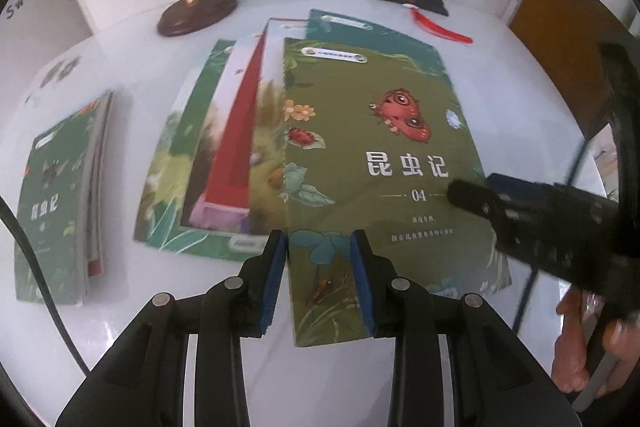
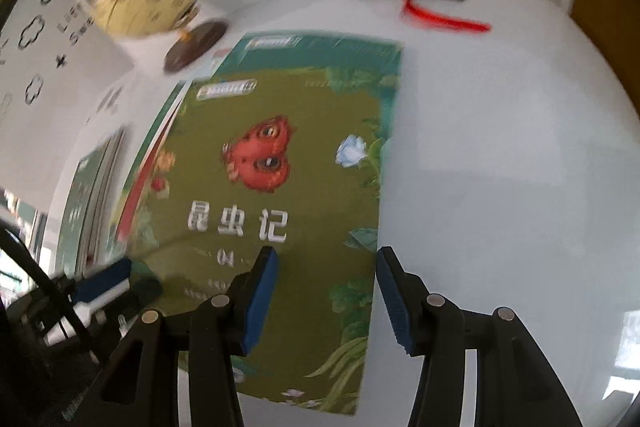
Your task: Organize books
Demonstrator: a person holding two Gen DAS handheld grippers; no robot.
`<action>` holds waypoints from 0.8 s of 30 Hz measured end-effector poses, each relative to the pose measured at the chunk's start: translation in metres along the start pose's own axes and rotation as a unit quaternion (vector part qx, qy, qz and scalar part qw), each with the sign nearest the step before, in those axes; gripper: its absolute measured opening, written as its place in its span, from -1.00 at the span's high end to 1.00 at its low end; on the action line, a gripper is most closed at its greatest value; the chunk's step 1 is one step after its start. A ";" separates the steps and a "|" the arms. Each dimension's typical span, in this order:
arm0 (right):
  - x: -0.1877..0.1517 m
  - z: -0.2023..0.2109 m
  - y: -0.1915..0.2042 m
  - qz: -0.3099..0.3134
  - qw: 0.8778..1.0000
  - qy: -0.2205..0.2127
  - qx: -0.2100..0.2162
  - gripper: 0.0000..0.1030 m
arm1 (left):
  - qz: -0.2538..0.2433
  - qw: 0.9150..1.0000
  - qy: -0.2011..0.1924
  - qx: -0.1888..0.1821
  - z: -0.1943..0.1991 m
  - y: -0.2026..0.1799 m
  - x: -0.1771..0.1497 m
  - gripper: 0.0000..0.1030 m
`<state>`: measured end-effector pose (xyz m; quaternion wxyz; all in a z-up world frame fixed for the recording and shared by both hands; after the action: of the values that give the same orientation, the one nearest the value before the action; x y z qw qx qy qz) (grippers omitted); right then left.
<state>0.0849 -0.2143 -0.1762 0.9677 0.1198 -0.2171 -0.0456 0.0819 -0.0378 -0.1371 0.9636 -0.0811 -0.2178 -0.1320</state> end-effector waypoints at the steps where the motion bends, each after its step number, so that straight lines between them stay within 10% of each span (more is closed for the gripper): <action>1: -0.005 0.002 0.004 0.006 1.000 -0.001 0.001 0.00 | 0.000 1.000 0.004 0.003 0.000 0.001 0.001 0.44; 24: -0.030 0.012 0.002 -0.008 0.999 0.026 0.022 0.01 | -0.014 0.999 0.024 0.045 -0.004 -0.008 0.008 0.44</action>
<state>0.0526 -0.2112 -0.1773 0.9697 0.1442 -0.1920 -0.0458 0.0881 -0.0484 -0.1362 0.9693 -0.0318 -0.2012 -0.1375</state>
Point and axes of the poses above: each gripper's, at about its wrist camera, not at the fingertips, and z roughly against the way its jaws point, y to its left, x to its top, the point moved 2 cm from there along -z, roughly the way its jaws point, and after that the axes turned 2 degrees about -x, right-handed, at the moved point
